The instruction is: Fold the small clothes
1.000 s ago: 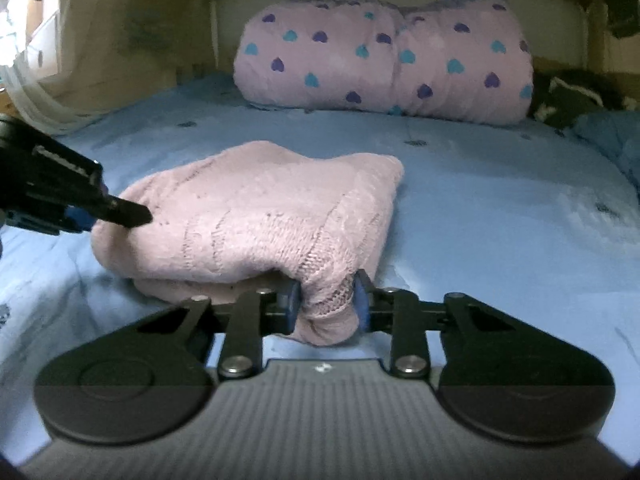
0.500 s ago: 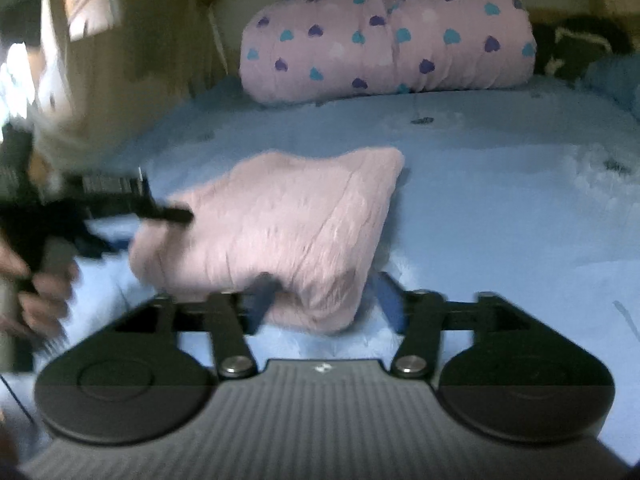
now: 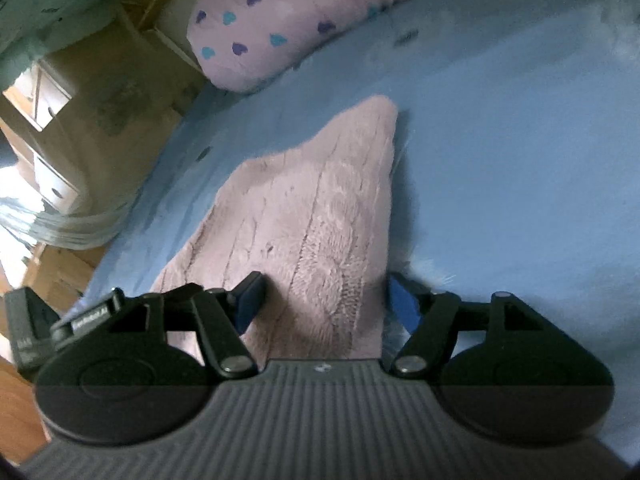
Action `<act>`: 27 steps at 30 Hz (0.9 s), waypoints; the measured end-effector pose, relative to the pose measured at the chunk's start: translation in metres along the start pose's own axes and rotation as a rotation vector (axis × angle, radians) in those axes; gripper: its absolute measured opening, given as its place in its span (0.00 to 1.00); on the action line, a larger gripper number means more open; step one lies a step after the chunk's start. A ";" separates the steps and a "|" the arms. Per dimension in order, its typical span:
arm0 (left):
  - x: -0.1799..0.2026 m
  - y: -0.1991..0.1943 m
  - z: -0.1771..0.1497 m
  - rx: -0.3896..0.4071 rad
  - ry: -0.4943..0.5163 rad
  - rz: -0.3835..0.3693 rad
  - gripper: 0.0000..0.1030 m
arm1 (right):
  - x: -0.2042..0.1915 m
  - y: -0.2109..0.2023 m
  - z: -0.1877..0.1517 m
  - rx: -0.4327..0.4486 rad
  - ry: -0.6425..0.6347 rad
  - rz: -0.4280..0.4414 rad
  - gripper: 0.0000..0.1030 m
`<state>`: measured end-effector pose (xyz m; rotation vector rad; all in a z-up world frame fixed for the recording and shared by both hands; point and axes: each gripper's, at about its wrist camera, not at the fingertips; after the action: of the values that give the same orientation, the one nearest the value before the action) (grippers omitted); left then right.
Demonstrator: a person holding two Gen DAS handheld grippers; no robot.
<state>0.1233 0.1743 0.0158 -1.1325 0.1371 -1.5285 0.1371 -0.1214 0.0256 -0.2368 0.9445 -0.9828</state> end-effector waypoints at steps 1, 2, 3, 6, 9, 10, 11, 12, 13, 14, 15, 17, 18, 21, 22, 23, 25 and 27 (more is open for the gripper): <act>0.001 0.001 0.000 0.000 0.005 -0.002 0.87 | 0.002 0.006 0.000 -0.013 0.014 0.013 0.72; 0.002 0.003 -0.001 0.001 0.013 -0.005 0.87 | 0.005 0.012 -0.001 -0.019 0.026 0.030 0.72; 0.002 0.004 -0.001 0.001 0.019 -0.008 0.87 | 0.006 0.017 -0.001 -0.020 0.030 0.046 0.73; 0.005 0.008 -0.004 0.001 0.036 -0.025 0.87 | 0.005 0.024 -0.001 -0.017 0.010 0.066 0.73; 0.008 0.015 -0.007 -0.016 0.031 -0.056 0.83 | 0.003 0.029 0.001 -0.018 -0.008 0.080 0.72; 0.009 0.016 -0.009 -0.008 0.033 -0.047 0.81 | 0.003 0.030 0.003 -0.021 -0.006 0.089 0.72; 0.010 0.016 -0.010 -0.002 0.041 -0.046 0.75 | 0.003 0.031 0.004 -0.023 -0.002 0.095 0.67; 0.010 0.016 -0.010 -0.003 0.035 -0.055 0.69 | 0.003 0.033 0.005 -0.026 0.003 0.100 0.62; 0.008 0.016 -0.009 -0.006 0.018 -0.069 0.66 | 0.005 0.033 0.005 -0.031 0.019 0.113 0.59; 0.006 0.015 -0.008 -0.010 -0.005 -0.081 0.61 | 0.007 0.033 0.005 -0.036 0.041 0.122 0.54; 0.004 0.014 -0.007 -0.014 -0.022 -0.092 0.57 | 0.008 0.033 0.005 -0.037 0.058 0.126 0.50; 0.003 0.008 -0.006 -0.012 -0.042 -0.105 0.51 | 0.005 0.030 0.007 -0.033 0.069 0.132 0.46; 0.004 0.005 -0.005 -0.013 -0.047 -0.110 0.48 | 0.003 0.027 0.006 -0.030 0.072 0.132 0.44; 0.012 -0.008 -0.006 -0.026 -0.042 -0.139 0.43 | -0.003 0.015 0.007 -0.019 0.112 0.160 0.42; 0.016 -0.013 -0.007 -0.033 -0.036 -0.151 0.42 | -0.005 0.009 0.008 -0.018 0.131 0.168 0.42; 0.020 -0.019 -0.011 -0.039 -0.033 -0.165 0.42 | -0.007 0.003 0.009 -0.018 0.141 0.170 0.42; 0.027 -0.030 -0.021 -0.055 -0.026 -0.182 0.41 | -0.012 -0.011 0.010 -0.021 0.144 0.168 0.42; 0.037 -0.039 -0.033 -0.079 -0.011 -0.186 0.41 | -0.014 -0.027 0.009 -0.031 0.152 0.170 0.42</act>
<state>0.0776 0.1412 0.0441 -1.2443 0.0863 -1.6931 0.1250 -0.1272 0.0541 -0.1067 1.1002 -0.8388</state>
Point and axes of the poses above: each gripper's, at about its wrist camera, not at the fingertips, and y roughly the way its jaws point, x to its right, z to its top, and after that the axes turned 5 degrees about -y, right-handed
